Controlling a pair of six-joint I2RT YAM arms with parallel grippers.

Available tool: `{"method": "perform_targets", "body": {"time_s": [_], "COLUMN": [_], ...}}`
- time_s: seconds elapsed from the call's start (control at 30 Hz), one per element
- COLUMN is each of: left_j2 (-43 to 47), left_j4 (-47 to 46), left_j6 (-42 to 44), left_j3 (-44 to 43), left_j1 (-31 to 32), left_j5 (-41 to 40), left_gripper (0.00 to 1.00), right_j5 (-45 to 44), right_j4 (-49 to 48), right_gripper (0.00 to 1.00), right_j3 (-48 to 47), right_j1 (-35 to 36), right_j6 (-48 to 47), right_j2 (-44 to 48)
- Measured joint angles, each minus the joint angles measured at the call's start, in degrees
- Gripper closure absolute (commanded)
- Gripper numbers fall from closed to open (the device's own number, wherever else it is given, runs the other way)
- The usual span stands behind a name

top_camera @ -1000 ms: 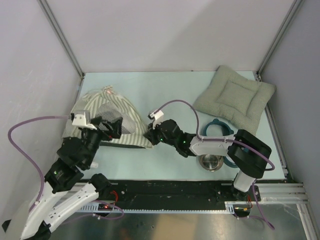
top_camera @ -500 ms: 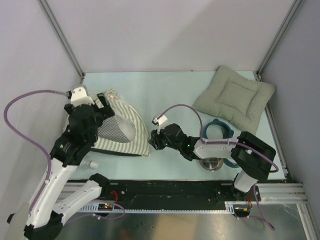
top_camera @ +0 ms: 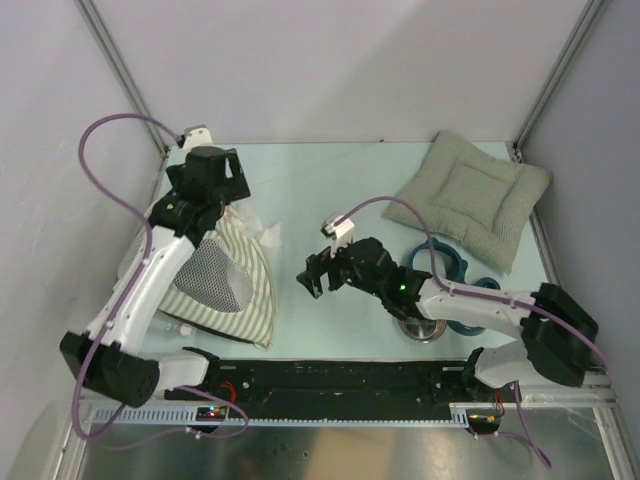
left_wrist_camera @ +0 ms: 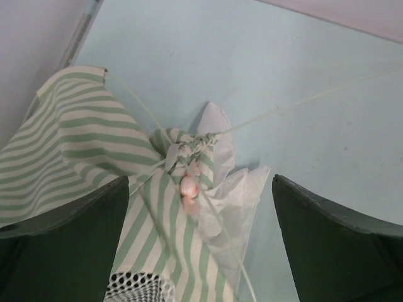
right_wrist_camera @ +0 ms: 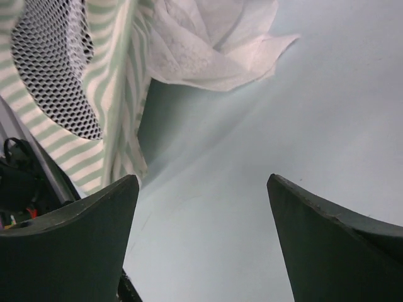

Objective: Set up the pet tent

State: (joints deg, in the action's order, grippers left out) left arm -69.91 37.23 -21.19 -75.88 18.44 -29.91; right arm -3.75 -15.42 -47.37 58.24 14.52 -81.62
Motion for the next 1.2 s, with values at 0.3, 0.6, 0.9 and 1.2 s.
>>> {"method": "perform_targets", "body": {"time_s": [0.3, 0.6, 0.9, 1.2], "left_j2": [-8.2, -10.8, -15.1, -16.0], "left_j4": [1.9, 4.4, 5.5, 5.9], "left_j6": [-2.6, -5.4, -7.0, -8.1], "left_j3": [-1.4, -1.3, -0.8, -0.8], "left_j1": [0.0, 0.0, 0.0, -0.2], "left_j5": [0.0, -1.0, -1.5, -2.5], "left_gripper": [0.40, 0.49, 0.68, 1.00], "right_j5": [-1.9, -2.3, -2.2, -1.8], "right_j4": [7.0, 10.6, 11.5, 11.8], "right_gripper": [0.17, 0.20, 0.22, 0.24], "right_j3": [1.1, 3.0, 3.0, 3.0], "right_j1": [-1.2, -2.1, -3.4, -4.0], "right_j6": [1.7, 2.8, 2.8, 2.8], "right_j2": [11.0, 11.8, 12.3, 13.1]}}
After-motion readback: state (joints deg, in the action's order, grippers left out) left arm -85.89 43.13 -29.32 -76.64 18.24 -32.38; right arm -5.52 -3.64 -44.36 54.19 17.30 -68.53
